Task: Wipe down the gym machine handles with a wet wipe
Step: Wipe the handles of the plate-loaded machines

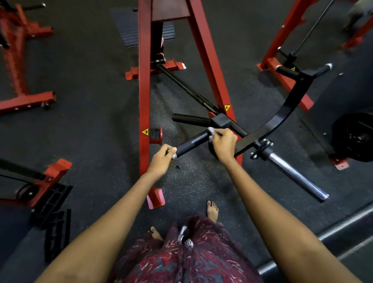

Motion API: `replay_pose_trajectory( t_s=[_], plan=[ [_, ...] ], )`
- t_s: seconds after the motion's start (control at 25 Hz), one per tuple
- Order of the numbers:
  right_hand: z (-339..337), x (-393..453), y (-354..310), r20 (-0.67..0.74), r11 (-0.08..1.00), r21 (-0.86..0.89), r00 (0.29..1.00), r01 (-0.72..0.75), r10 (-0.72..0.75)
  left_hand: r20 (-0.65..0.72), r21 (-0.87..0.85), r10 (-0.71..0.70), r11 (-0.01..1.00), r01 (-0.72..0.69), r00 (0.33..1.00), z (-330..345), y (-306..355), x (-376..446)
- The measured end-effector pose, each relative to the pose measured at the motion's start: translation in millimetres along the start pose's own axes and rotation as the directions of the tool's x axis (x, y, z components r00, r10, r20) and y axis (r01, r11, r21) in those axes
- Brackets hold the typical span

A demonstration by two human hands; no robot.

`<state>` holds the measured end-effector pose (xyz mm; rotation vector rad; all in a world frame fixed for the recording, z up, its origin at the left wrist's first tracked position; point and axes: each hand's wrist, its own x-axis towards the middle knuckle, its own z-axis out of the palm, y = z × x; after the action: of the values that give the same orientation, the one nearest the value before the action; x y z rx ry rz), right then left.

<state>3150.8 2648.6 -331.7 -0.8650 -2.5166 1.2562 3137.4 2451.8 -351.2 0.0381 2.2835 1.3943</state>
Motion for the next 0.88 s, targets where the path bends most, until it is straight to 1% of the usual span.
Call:
replay_pose_trajectory(
  t_s=[0.04, 0.08, 0.12, 0.16, 0.2, 0.28, 0.32, 0.36, 0.4, 0.48, 0.52, 0.56, 0.6, 0.64, 0.68, 0.72, 0.8, 0.84, 0.88],
  plan=[
    [0.6, 3.7, 2.2, -0.013, 0.999, -0.008, 0.999, -0.048, 0.048, -0.011, 0.157, 0.074, 0.985, -0.071, 0.997, -0.8, -0.3, -0.2],
    [4.5, 3.0, 2.0, -0.007, 0.998, -0.03, 0.999, -0.049, 0.048, -0.019, 0.346, 0.159, 0.927, -0.143, 0.987, 0.3, 2.0, -2.0],
    [10.8, -3.0, -1.5, 0.014, 0.999, -0.053, 1.0, -0.008, 0.009, -0.028, 0.507, 0.242, 0.84, -0.195, 0.97, 2.4, 4.3, -4.7],
    [17.4, -12.9, -5.7, 0.056, 0.995, -0.068, 0.996, 0.068, -0.064, -0.031, 0.601, 0.299, 0.768, -0.221, 0.954, 6.5, 5.2, -8.0],
    [23.2, -24.6, -10.2, 0.114, 0.985, -0.071, 0.982, 0.157, -0.148, -0.023, 0.643, 0.318, 0.731, -0.229, 0.948, 11.3, 5.9, -13.2],
    [25.9, -42.3, -18.0, 0.245, 0.949, -0.069, 0.927, 0.308, -0.284, 0.012, 0.683, 0.281, 0.699, -0.213, 0.96, 18.7, -1.2, -24.4],
    [24.0, -42.3, -19.5, 0.274, 0.934, -0.077, 0.908, 0.348, -0.316, 0.029, 0.715, 0.27, 0.667, -0.209, 0.962, 19.7, -7.7, -29.5],
    [20.7, -35.8, -19.5, 0.249, 0.936, -0.094, 0.918, 0.34, -0.308, 0.046, 0.746, 0.264, 0.632, -0.209, 0.963, 18.7, -14.4, -33.7],
    [16.8, -26.4, -17.8, 0.184, 0.953, -0.107, 0.947, 0.284, -0.262, 0.067, 0.767, 0.249, 0.607, -0.21, 0.966, 16.0, -20.0, -37.0],
    [10.2, -8.2, -11.9, 0.025, 0.989, -0.106, 0.994, 0.106, -0.104, 0.101, 0.777, 0.217, 0.592, -0.213, 0.971, 12.4, -25.8, -44.1],
    [10.9, -5.4, -9.9, -0.003, 0.994, -0.104, 0.999, 0.046, -0.046, 0.1, 0.786, 0.216, 0.582, -0.21, 0.971, 12.7, -27.2, -47.3],
    [15.3, -7.9, -10.2, 0.005, 0.992, -0.123, 0.999, 0.037, -0.036, 0.082, 0.807, 0.224, 0.557, -0.197, 0.971, 14.2, -26.3, -49.4],
    [22.1, -15.5, -12.7, 0.033, 0.985, -0.154, 0.997, 0.079, -0.075, 0.058, 0.834, 0.239, 0.521, -0.178, 0.969, 16.2, -22.4, -50.6],
    [28.8, -27.5, -17.2, 0.092, 0.974, -0.17, 0.987, 0.148, -0.134, 0.04, 0.863, 0.255, 0.478, -0.162, 0.966, 18.7, -16.8, -50.6],
    [33.4, -41.8, -22.8, 0.162, 0.962, -0.155, 0.966, 0.224, -0.199, 0.036, 0.883, 0.259, 0.444, -0.151, 0.965, 20.9, -10.2, -50.5],
    [34.5, -53.5, -27.0, 0.228, 0.95, -0.121, 0.939, 0.289, -0.257, 0.041, 0.888, 0.252, 0.435, -0.151, 0.967, 23.4, -4.7, -49.0],
    [27.9, -56.8, -29.6, 0.297, 0.919, -0.1, 0.893, 0.382, -0.339, 0.047, 0.87, 0.225, 0.469, -0.15, 0.973, 26.1, 1.0, -44.0],
    [22.5, -50.3, -29.5, 0.285, 0.911, -0.118, 0.892, 0.395, -0.35, 0.05, 0.861, 0.216, 0.486, -0.151, 0.975, 25.7, 1.4, -41.9],
    [17.6, -40.2, -26.2, 0.242, 0.921, -0.128, 0.913, 0.367, -0.33, 0.053, 0.853, 0.214, 0.498, -0.155, 0.975, 24.9, 0.4, -39.9]
  ],
)
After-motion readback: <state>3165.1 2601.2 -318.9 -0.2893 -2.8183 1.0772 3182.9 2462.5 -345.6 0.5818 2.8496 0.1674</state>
